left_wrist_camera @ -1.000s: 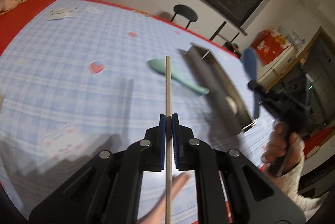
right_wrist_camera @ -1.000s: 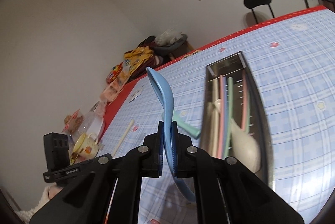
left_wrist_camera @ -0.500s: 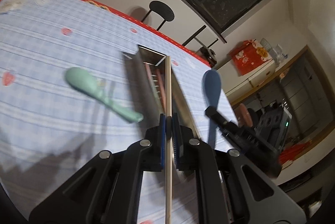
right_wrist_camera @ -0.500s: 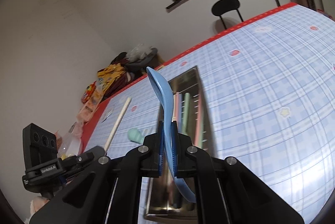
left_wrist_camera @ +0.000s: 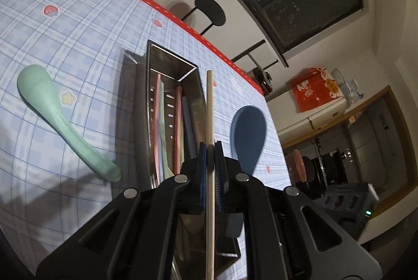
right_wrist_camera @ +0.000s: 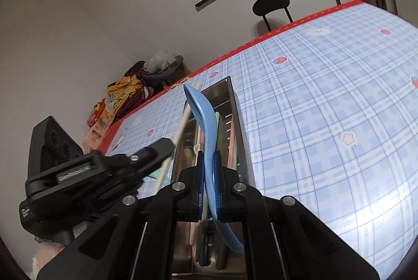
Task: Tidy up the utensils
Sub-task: 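Lower both utensils into the caddy and open both grippers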
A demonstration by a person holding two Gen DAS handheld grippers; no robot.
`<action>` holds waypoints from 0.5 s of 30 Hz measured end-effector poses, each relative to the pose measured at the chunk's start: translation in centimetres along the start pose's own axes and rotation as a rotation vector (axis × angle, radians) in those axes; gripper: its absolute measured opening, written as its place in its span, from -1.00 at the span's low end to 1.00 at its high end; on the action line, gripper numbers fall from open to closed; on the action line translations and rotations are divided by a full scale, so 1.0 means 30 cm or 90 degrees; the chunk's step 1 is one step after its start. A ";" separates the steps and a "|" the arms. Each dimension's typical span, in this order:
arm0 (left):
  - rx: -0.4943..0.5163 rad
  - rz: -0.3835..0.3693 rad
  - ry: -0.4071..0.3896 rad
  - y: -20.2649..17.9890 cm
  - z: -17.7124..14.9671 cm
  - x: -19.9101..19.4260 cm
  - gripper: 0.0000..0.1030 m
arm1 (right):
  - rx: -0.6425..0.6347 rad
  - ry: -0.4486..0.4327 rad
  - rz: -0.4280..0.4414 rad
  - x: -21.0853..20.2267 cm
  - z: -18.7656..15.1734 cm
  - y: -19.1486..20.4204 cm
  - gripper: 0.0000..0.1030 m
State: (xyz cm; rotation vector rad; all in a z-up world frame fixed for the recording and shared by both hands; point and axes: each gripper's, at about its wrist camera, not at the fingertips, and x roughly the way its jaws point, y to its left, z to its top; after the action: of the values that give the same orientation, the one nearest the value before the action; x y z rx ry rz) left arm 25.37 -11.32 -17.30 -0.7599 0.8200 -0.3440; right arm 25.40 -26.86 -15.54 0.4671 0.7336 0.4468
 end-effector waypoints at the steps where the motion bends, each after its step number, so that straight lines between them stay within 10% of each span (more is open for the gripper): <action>1: -0.001 0.005 -0.004 0.002 -0.001 0.006 -0.80 | -0.002 -0.002 -0.003 0.002 0.003 0.001 -0.86; 15: -0.006 0.056 -0.040 0.011 0.032 0.058 -0.82 | 0.002 0.003 -0.014 0.065 0.031 -0.023 -0.84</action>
State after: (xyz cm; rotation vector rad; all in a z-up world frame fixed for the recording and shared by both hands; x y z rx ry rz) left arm 27.24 -11.59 -18.04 -0.7377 0.7939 -0.2358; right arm 27.50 -26.61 -16.35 0.4611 0.7426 0.4265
